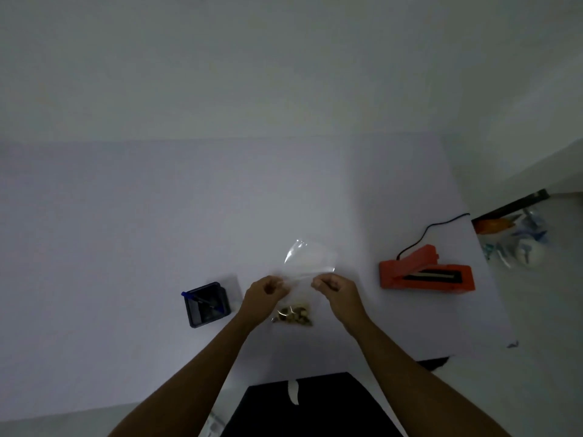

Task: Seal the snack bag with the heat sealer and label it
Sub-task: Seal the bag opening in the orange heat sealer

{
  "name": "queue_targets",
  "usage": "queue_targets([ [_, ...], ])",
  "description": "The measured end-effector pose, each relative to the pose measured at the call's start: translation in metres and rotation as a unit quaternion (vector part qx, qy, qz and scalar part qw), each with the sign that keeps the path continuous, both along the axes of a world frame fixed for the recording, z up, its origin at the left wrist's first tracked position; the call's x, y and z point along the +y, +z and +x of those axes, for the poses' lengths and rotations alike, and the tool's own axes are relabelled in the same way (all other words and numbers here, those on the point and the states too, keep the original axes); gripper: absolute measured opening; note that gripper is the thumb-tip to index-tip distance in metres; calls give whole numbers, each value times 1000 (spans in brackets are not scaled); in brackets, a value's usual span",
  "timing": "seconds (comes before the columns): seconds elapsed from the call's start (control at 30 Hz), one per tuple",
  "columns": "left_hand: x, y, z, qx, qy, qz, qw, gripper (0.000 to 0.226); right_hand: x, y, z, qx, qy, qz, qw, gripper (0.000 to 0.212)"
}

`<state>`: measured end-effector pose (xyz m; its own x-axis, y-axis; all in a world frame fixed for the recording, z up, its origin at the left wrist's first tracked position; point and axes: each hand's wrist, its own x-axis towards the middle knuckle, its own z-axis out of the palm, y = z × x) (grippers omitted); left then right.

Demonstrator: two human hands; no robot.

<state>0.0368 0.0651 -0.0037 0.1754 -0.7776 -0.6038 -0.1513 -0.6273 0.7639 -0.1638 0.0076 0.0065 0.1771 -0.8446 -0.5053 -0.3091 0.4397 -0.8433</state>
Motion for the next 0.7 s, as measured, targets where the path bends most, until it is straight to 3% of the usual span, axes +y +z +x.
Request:
queue_targets([
  [0.13,2,-23,-2,-83,-35,50,995,31,-18,-18,3,3,26,31,999,21],
  [0.27,5,-24,-11,-137,-7,68,988,19,-21,-36,-3,31,34,105,993,42],
  [0.37,5,-20,-20,-145,12,80,986,14,-8,-52,-11,83,29,124,988,29],
  [0.53,4,-21,-32,-159,30,105,981,28,13,-70,-16,100,58,103,988,10],
  [0.7,-3,-17,-36,-158,24,116,980,30,8,-73,-21,100,58,90,989,10],
])
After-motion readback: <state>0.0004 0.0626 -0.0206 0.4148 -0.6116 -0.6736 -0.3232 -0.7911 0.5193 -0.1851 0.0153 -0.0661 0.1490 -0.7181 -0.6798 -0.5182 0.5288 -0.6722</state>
